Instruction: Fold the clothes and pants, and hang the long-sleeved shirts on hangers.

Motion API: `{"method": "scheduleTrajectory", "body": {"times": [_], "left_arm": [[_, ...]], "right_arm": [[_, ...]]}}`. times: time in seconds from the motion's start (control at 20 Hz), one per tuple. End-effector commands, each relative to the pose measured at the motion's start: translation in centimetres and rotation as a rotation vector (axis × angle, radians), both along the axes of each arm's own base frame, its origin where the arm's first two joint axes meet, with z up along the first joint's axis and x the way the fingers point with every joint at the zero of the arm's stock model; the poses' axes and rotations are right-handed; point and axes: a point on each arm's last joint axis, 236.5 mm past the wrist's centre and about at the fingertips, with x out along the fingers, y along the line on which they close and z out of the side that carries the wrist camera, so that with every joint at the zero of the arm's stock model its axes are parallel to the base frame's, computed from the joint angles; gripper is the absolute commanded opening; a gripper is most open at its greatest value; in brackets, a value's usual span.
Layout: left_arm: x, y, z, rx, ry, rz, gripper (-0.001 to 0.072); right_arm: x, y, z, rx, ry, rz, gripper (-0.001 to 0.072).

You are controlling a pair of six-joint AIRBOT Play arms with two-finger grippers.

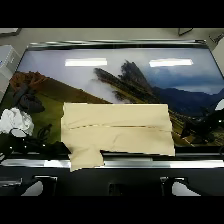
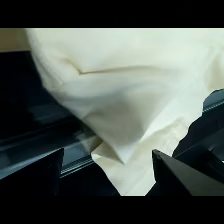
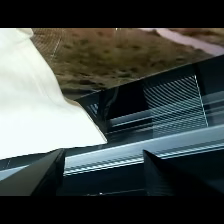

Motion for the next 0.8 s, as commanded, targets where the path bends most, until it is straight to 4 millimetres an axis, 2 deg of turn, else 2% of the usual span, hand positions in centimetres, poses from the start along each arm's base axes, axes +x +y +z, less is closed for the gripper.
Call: {"method": "scheduleTrajectory", "body": {"times": [0.0, 0.05, 0.2, 0.3, 0.35, 0.45, 0.55, 0.75], "left_arm": [[-0.7, -2.1, -1.2, -0.024, -0.024, 0.014, 0.0579], [-0.3, -2.3, -1.5, -0.006, -0.03, 0.029, 0.0575], [0.9, -2.5, -2.3, 0.04, -0.05, 0.077, 0.0326], [0.6, -2.8, -2.2, 0.037, -0.047, 0.054, 0.0022], [0.4, -2.9, -2.2, 0.035, -0.049, 0.043, 0.0027], [0.6, -2.8, -2.2, 0.04, -0.057, 0.046, 0.0026], [0.9, -2.8, -2.0, 0.041, -0.066, 0.045, 0.0026], [1.6, -2.7, -1.6, 0.04, -0.085, 0.043, 0.0026]], "right_arm": [[-0.6, 0.1, 0.0, 0.003, 0.005, -0.004, 0.0571], [-0.6, 0.1, 0.0, 0.002, 0.005, -0.004, 0.0571], [-0.9, 0.2, -0.3, 0.005, 0.013, -0.004, 0.0572], [-2.4, 0.9, -1.5, 0.027, 0.056, -0.001, 0.0599], [-3.4, 1.5, -2.4, 0.046, 0.08, 0.006, 0.063], [-5.0, 3.0, -4.2, 0.099, 0.105, 0.014, 0.0631], [-5.8, 4.3, -5.4, 0.143, 0.102, 0.021, 0.0632], [-5.3, 6.2, -6.8, 0.2, 0.048, -0.022, 0.0624]]}}
